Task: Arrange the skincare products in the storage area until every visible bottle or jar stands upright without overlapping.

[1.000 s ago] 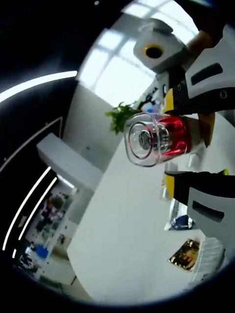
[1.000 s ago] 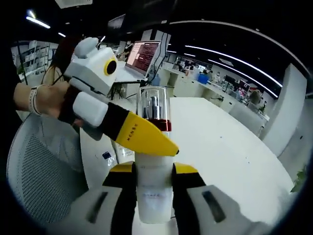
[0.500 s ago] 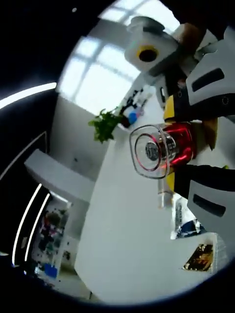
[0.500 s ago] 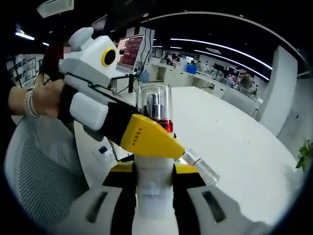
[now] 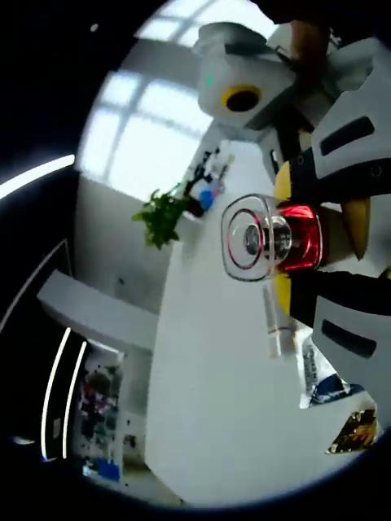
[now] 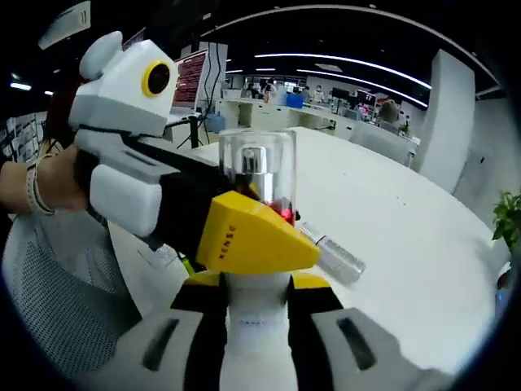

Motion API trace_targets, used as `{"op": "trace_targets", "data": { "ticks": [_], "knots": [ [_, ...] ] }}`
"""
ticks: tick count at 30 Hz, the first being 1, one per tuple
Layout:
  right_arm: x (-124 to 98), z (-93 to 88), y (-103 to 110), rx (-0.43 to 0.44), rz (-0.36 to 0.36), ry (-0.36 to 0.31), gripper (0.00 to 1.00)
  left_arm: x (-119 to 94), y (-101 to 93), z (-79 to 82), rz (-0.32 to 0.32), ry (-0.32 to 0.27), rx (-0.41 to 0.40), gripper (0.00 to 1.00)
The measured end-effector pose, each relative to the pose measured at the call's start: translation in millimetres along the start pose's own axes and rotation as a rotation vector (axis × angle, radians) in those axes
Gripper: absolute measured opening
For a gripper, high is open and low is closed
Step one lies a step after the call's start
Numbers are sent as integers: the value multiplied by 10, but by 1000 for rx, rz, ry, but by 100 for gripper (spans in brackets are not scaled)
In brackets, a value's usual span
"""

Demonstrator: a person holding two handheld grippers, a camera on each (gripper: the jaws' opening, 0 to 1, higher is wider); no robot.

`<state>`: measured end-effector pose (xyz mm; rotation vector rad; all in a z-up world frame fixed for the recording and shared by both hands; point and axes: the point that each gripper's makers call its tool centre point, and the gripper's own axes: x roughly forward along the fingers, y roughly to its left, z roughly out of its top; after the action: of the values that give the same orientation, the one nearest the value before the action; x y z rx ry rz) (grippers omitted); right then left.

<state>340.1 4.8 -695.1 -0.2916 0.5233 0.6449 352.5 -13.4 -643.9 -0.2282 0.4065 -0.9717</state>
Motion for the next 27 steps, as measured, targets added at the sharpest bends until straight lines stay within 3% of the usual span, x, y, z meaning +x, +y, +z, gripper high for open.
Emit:
{"op": "trace_targets", "data": {
  "ticks": [3,7,14,20,24,27],
  "knots": [
    [-10,-48,-73,11,-25,12,27,93,-67,-16,-38,29,90,27],
    [-30,-125,-133,45,-40,33,27,186,-133,-53,-55,54,139,27],
    [22,-174,-77,27,-19,59,28,144,-81,-121,-43,48,136,27],
    [50,-73,-97,-17,-19,7,28,105,-22,-36,-22,14,155,27],
    [61,-84,-78,-16,-10,13,28,101,-8,-52,-16,19,157,27],
    [62,-49,-62,-61,-11,-5,31,102,16,-76,1,29,157,27]
  ]
}}
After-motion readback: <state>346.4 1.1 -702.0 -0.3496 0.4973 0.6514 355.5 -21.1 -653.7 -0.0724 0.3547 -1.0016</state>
